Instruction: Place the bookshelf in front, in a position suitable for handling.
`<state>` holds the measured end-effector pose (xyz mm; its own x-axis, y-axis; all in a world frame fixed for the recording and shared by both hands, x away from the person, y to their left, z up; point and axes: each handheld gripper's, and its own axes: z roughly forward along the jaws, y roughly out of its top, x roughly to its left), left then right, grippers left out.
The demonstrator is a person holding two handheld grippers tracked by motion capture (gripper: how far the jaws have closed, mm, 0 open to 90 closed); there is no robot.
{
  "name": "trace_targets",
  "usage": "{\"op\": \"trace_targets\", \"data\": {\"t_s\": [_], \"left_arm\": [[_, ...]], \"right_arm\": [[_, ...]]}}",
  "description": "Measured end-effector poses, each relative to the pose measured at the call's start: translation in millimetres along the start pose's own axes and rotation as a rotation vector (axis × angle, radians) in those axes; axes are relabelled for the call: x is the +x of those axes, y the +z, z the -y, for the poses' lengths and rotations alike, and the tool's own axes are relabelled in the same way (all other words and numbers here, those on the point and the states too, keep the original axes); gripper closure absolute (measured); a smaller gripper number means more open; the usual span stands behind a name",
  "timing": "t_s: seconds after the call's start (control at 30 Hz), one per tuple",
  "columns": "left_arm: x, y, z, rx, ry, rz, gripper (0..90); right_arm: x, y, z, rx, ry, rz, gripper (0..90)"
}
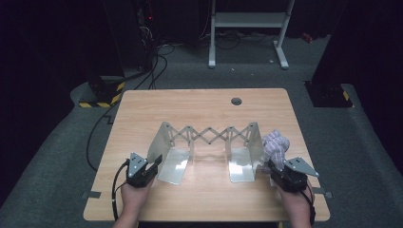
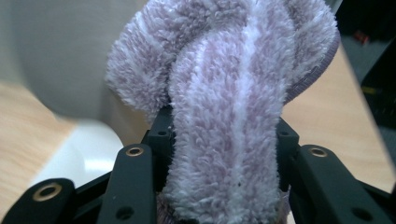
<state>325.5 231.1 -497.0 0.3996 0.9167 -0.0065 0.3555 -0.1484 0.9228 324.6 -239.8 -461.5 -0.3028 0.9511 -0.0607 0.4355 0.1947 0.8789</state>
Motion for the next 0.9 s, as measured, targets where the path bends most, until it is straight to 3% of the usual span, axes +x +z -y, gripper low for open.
{"op": "trace_targets", "data": {"t_s": [0.2, 0.3, 0.43, 0.57, 0.73, 0.9], "left_arm": [[-1.1, 3.4, 2.1, 0.014, 0.034, -0.009, 63.7], [-0.6, 3.9, 2.5, 0.014, 0.030, -0.008, 61.4], [0.0, 5.4, 3.8, 0.021, 0.031, -0.002, 60.0], [-0.1, 6.9, 4.6, 0.029, 0.032, 0.002, 59.2], [1.7, 7.0, 4.7, 0.026, 0.026, -0.003, 62.9], [6.2, 6.5, 3.2, 0.024, 0.010, -0.008, 74.9]], "right_arm": [[5.1, -23.1, -20.9, -0.111, -0.013, 0.020, 57.0], [5.6, -35.0, -29.1, -0.163, -0.006, 0.019, 57.1], [11.5, -52.1, -40.9, -0.236, -0.011, -0.005, 57.1], [32.5, -65.0, -49.8, -0.288, -0.048, -0.071, 57.0], [65.6, -54.9, -46.2, -0.255, -0.114, -0.156, 57.0], [81.5, -29.4, -27.2, -0.156, -0.161, -0.165, 57.0]]}}
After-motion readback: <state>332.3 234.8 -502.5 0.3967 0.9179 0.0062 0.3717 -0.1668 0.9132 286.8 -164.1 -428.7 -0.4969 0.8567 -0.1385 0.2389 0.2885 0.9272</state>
